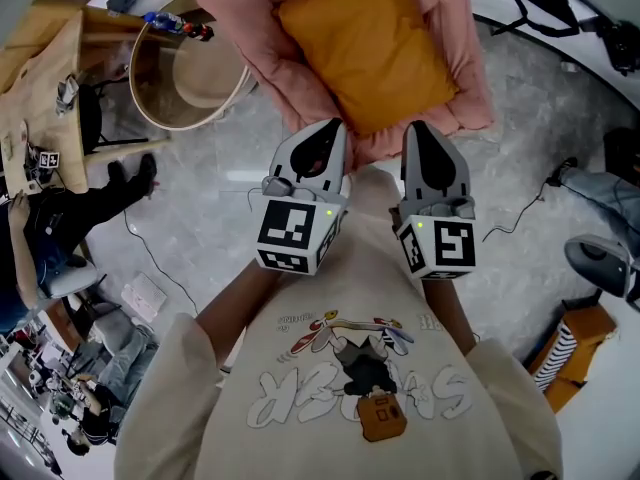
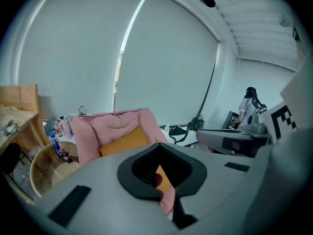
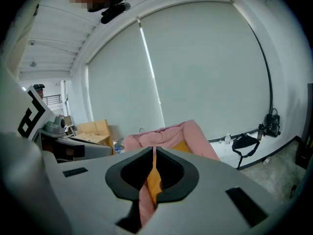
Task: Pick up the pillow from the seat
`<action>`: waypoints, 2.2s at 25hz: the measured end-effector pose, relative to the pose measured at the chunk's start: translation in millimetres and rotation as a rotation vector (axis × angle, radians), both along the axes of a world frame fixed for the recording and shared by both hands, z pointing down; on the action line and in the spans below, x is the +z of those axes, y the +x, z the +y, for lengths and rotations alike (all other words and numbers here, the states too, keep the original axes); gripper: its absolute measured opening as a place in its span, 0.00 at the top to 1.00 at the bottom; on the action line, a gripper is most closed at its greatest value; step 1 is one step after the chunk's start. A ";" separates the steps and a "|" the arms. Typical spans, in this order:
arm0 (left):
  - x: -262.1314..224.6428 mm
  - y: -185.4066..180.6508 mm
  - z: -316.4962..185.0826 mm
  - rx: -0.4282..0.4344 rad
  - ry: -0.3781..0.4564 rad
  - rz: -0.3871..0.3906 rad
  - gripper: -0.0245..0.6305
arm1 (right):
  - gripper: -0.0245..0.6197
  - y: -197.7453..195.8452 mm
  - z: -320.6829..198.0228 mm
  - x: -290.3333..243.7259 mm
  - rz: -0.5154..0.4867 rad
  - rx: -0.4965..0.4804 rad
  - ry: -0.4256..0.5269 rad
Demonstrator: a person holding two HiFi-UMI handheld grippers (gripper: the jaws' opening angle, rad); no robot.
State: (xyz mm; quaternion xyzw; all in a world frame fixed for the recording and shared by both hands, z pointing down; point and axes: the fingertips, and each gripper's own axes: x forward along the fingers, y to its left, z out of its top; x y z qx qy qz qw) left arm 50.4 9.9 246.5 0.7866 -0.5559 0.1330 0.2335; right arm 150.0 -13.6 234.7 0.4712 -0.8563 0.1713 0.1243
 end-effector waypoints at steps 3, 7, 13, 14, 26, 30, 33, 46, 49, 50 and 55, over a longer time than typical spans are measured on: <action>3.7 -5.6 -9.1 0.012 0.001 0.005 0.96 | 0.93 -4.1 -6.9 5.3 0.011 0.009 -0.004; 9.0 -15.8 -23.2 0.025 -0.013 0.006 0.96 | 0.93 -7.1 -16.6 12.3 0.026 0.037 -0.029; 21.1 -38.4 -55.0 0.032 -0.031 0.006 0.96 | 0.88 -19.2 -41.6 23.1 0.049 0.053 -0.059; 25.3 -41.6 -58.8 0.033 -0.038 0.007 0.96 | 0.85 -21.2 -44.7 26.7 0.048 0.054 -0.068; 88.2 -69.5 -126.7 0.013 -0.108 -0.007 0.88 | 0.80 -31.3 -88.6 79.3 0.079 0.076 -0.159; 108.1 -75.2 -143.6 0.000 -0.135 0.007 0.83 | 0.79 -37.4 -103.1 95.9 0.100 0.051 -0.169; 120.8 -81.0 -149.7 0.003 -0.138 0.014 0.80 | 0.79 -45.8 -111.3 107.5 0.109 0.054 -0.175; 184.2 -94.7 -161.6 -0.033 -0.228 0.097 0.56 | 0.79 -66.9 -130.9 144.5 0.129 0.058 -0.208; 197.0 -97.2 -167.0 -0.042 -0.238 0.108 0.51 | 0.79 -71.2 -134.1 153.3 0.131 0.058 -0.215; 202.9 -97.3 -168.5 -0.045 -0.245 0.111 0.49 | 0.79 -72.3 -134.6 157.3 0.133 0.057 -0.221; 235.2 -100.3 -174.8 -0.052 -0.283 0.116 0.43 | 0.79 -81.8 -136.8 174.2 0.138 0.053 -0.244</action>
